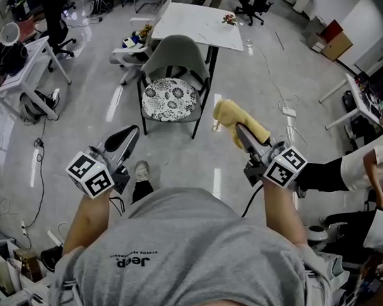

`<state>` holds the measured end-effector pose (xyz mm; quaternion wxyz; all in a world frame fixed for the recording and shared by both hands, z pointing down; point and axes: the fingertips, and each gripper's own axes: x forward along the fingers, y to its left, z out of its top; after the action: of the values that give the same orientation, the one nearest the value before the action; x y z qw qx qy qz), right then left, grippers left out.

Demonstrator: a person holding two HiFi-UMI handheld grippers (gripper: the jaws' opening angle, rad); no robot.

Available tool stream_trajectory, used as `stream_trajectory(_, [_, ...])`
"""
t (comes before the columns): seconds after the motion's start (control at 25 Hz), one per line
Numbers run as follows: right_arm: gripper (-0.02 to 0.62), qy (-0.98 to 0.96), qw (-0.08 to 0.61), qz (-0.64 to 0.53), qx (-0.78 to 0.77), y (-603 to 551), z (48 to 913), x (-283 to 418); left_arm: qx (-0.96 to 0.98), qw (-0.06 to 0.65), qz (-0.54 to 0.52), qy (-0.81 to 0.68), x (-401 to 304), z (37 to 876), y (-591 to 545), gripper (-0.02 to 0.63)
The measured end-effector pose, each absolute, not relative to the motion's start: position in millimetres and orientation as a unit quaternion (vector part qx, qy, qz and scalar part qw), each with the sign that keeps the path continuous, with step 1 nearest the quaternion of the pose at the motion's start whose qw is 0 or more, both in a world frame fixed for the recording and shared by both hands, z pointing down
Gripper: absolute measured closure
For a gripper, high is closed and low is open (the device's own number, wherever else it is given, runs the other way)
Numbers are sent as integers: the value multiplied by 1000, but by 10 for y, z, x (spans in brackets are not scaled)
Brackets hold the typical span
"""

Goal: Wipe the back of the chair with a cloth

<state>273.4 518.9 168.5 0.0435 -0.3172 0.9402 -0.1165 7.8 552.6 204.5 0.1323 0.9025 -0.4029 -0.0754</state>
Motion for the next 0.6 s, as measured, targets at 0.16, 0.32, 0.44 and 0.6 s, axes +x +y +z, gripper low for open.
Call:
stream_trajectory(0.16, [534, 933, 36, -97, -343, 4677, 1651, 2385, 915, 127, -90, -373, -234, 2105, 4819, 548])
stream_trajectory(0.32, [534, 921, 33, -103, -374, 4024, 1563, 1912, 927, 125, -99, -339, -634, 2043, 3978, 548])
stream_trajectory(0.44, [534, 915, 33, -99, -390, 3563, 1452, 1555, 935, 118, -94, -320, -974, 1976, 3439, 548])
stream_trajectory(0.6, [534, 908, 39, -101, -404, 2990, 1388, 1150, 937, 115, -88, -317, -1480, 1926, 2818, 548])
